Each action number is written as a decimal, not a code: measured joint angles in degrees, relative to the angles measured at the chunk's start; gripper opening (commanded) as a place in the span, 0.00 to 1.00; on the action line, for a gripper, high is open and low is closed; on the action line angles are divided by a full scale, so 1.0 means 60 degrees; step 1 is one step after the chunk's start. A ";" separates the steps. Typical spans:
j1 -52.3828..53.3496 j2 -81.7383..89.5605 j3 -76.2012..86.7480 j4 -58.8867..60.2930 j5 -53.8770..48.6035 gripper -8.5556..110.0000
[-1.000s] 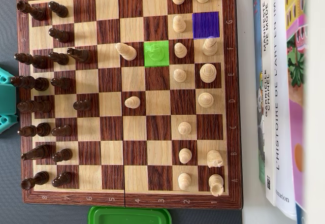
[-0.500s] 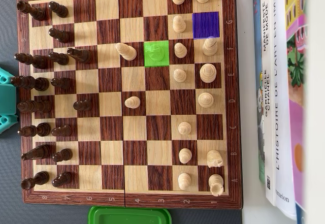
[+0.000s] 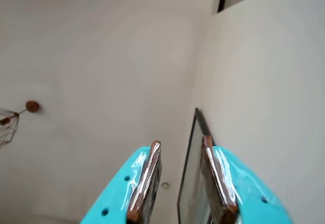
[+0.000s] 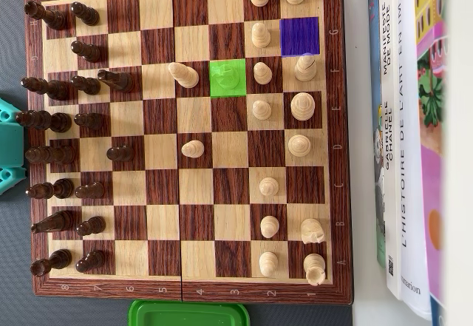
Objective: Play chess
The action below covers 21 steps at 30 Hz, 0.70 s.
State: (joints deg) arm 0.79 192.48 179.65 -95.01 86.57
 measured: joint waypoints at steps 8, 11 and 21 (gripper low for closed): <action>0.0000 0.0000 0.0015 -0.0908 0.0000 0.18; 0.0000 0.0000 0.0015 -0.1201 0.0000 0.18; -0.0015 0.0000 0.0015 -0.1392 0.0000 0.18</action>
State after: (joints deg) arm 0.70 192.48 179.74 -103.36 86.57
